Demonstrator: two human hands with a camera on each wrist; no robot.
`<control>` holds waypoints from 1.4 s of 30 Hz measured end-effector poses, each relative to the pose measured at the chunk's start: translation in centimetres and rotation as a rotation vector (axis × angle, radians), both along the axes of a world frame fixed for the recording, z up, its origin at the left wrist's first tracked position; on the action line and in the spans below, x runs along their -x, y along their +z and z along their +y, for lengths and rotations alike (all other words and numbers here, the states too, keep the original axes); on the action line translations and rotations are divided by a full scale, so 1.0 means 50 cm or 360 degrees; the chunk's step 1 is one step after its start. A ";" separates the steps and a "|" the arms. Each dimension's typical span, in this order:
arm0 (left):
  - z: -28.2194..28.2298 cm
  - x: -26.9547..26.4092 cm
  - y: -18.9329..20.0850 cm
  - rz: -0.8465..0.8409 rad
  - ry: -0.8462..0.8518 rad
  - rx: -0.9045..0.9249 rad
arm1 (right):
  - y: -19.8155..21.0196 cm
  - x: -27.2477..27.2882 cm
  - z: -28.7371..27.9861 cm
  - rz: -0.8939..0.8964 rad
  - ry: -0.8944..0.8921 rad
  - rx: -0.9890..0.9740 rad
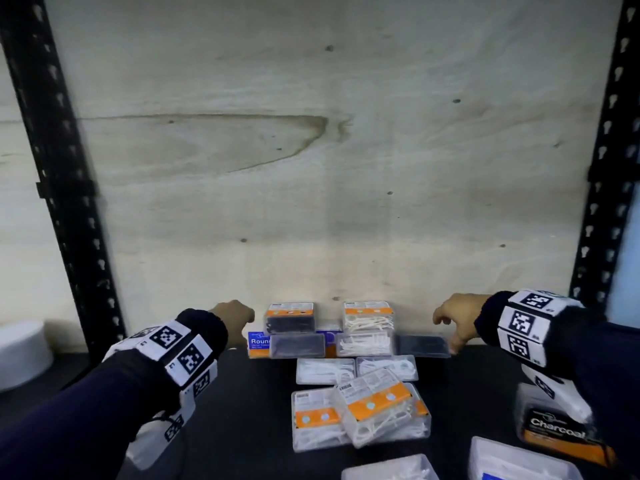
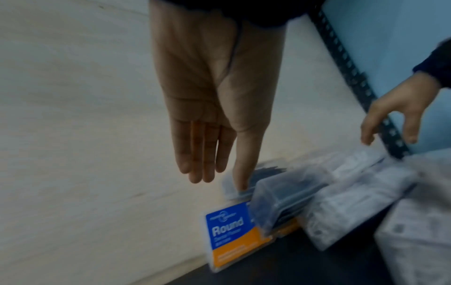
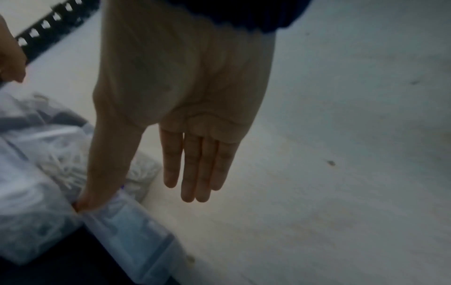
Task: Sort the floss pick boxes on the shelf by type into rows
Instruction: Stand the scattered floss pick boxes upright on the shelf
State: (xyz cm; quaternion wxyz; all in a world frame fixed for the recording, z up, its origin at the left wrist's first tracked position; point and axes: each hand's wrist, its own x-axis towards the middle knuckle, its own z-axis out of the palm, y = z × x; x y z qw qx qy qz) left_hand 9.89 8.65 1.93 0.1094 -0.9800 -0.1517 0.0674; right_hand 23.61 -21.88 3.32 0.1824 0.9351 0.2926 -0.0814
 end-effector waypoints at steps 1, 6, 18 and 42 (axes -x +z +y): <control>0.010 -0.013 -0.004 0.0033 0.0021 -0.0030 | -0.010 -0.011 0.004 0.0015 -0.0017 0.0029; 0.040 -0.067 -0.020 0.0069 0.0045 0.0036 | -0.046 -0.060 0.022 0.0099 -0.0038 0.0102; 0.058 -0.119 -0.056 0.0079 -0.0072 0.0030 | -0.083 -0.097 0.081 0.0048 -0.0028 0.0333; 0.080 0.073 0.030 0.0209 0.0303 -0.0078 | 0.066 0.033 -0.094 0.0051 -0.0231 -0.0390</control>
